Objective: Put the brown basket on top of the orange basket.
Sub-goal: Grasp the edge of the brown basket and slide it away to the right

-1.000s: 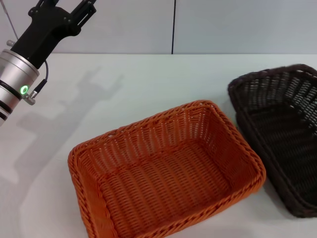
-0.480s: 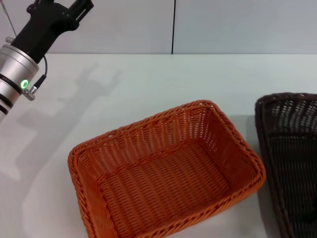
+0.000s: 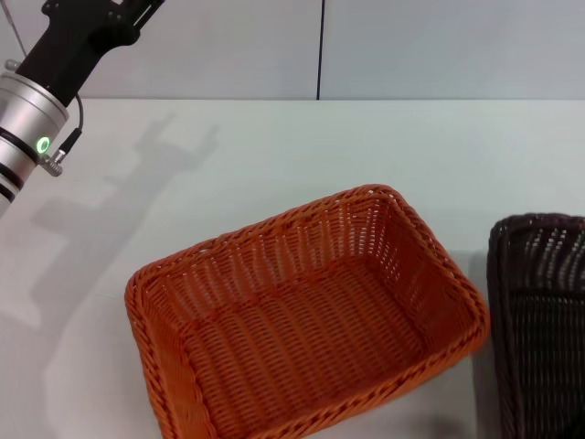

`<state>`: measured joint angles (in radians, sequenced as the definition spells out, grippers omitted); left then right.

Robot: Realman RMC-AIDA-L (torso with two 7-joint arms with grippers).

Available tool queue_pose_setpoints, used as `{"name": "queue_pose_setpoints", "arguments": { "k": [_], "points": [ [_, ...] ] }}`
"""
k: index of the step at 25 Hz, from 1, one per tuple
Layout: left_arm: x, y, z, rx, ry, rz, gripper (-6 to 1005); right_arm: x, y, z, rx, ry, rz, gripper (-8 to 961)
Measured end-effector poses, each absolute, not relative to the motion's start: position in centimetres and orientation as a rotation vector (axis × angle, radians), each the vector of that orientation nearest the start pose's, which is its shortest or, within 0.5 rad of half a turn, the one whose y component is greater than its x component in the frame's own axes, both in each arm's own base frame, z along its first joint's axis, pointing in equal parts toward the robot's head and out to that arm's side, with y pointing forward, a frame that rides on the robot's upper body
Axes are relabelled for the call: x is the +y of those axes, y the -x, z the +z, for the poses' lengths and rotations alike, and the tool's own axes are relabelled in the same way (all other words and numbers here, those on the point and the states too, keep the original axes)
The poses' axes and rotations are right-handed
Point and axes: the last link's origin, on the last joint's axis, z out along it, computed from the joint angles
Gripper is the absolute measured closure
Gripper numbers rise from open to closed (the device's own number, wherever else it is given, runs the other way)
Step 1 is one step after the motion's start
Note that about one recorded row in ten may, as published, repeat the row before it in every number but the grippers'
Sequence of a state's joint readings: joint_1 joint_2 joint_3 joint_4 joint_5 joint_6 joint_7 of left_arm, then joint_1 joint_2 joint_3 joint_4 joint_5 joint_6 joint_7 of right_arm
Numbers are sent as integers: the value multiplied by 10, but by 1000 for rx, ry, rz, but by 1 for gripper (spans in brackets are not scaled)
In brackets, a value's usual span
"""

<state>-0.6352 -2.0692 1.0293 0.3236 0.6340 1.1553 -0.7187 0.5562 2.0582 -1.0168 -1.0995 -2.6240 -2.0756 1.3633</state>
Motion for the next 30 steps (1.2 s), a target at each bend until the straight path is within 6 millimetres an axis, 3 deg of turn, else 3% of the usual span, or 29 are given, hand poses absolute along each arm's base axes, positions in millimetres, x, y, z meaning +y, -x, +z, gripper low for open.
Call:
{"name": "queue_pose_setpoints", "arguments": {
  "k": [9, 14, 22, 27, 30],
  "points": [
    [419, 229, 38, -442, 1755, -1128, 195, 266, -247, 31, 17, 3542, -472, 394],
    [418, 231, 38, -447, 1752, -1125, 195, 285, -246, 51, 26, 3373, -428, 393],
    [416, 232, 37, -448, 1754, -1126, 195, 322, -226, 89, -8, 3053, -232, 393],
    [415, 234, 36, -459, 1754, -1124, 195, 341, -219, 103, -30, 2893, -256, 395],
    [414, 235, 36, -460, 1753, -1123, 196, 350, -215, 109, -55, 2829, -273, 329]
  ]
}}
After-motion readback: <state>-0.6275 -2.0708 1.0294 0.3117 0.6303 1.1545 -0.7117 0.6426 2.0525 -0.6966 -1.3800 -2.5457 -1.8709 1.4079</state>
